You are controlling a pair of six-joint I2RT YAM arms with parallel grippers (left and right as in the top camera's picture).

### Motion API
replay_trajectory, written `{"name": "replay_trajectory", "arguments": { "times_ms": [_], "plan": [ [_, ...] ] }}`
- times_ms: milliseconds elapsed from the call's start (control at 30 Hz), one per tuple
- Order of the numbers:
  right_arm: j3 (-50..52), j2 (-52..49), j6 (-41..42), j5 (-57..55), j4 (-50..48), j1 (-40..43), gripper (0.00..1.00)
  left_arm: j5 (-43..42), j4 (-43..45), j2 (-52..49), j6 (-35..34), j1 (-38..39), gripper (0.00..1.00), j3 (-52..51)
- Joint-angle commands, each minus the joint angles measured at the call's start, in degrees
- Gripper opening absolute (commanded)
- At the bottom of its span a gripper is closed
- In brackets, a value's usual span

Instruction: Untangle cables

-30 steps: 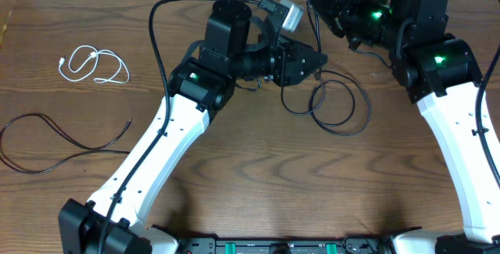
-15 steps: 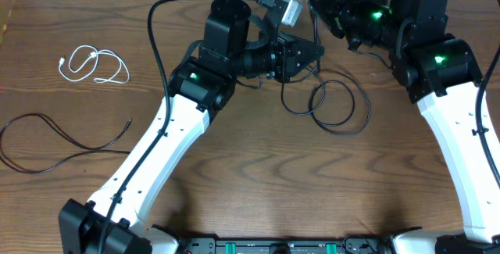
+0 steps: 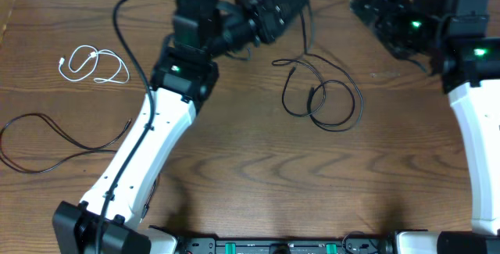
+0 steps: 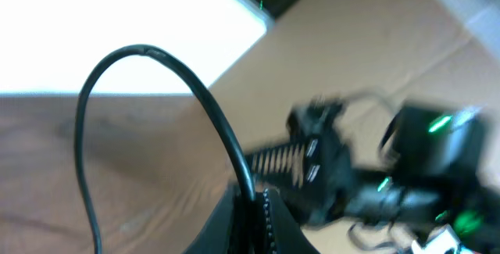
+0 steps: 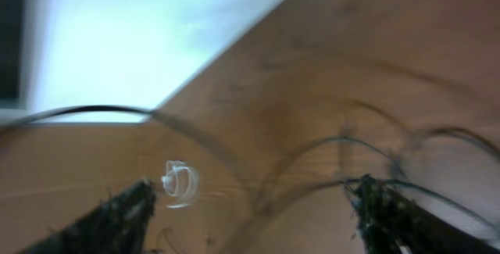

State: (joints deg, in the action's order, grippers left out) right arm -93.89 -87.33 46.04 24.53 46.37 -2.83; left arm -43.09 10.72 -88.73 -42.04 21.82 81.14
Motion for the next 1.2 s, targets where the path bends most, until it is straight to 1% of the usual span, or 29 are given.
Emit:
{"name": "replay_trajectory", "arguments": {
  "times_ms": [0,100,167,200,300,467,567,633,867,1167],
  "plan": [
    [-0.07,-0.07,-9.73,-0.66,4.81,4.85,0.84,0.74,1.9,0.92,-7.15,-1.97,0.07,5.4],
    [-0.07,-0.07,-13.81,-0.68,8.63,7.61,0.88,1.7,2.05,0.92,-7.54,-2.21,0.07,8.83],
    [-0.07,-0.07,-17.16,-0.68,10.73,8.55,0.98,2.56,2.1,0.92,-7.56,-2.21,0.07,12.13],
    [-0.07,-0.07,-19.23,-1.05,11.96,8.81,0.99,3.08,2.05,0.92,-7.54,-2.23,0.08,13.68],
    [-0.07,-0.07,-22.67,-6.45,15.78,8.74,0.99,3.15,1.81,0.92,-7.26,-2.91,0.08,18.62],
    [-0.07,-0.07,-22.8,-13.81,19.91,8.74,0.99,3.45,-1.79,0.92,-5.14,-3.23,0.07,20.59],
    [-0.07,-0.07,-22.77,-14.08,20.0,8.74,0.99,7.93,-9.6,0.9,-1.9,-3.8,0.08,20.57],
    [-0.07,-0.07,-22.77,-14.08,20.0,8.74,0.99,9.99,-12.28,0.9,-1.68,-4.35,0.07,20.57],
    [-0.07,-0.07,-22.77,-14.08,20.02,8.74,0.99,9.94,-11.56,0.94,-1.75,-4.79,0.07,20.57],
    [-0.07,-0.07,-22.77,-14.08,20.06,8.74,0.99,8.83,-14.49,0.94,-2.58,-4.76,0.07,20.57]
  ]
}}
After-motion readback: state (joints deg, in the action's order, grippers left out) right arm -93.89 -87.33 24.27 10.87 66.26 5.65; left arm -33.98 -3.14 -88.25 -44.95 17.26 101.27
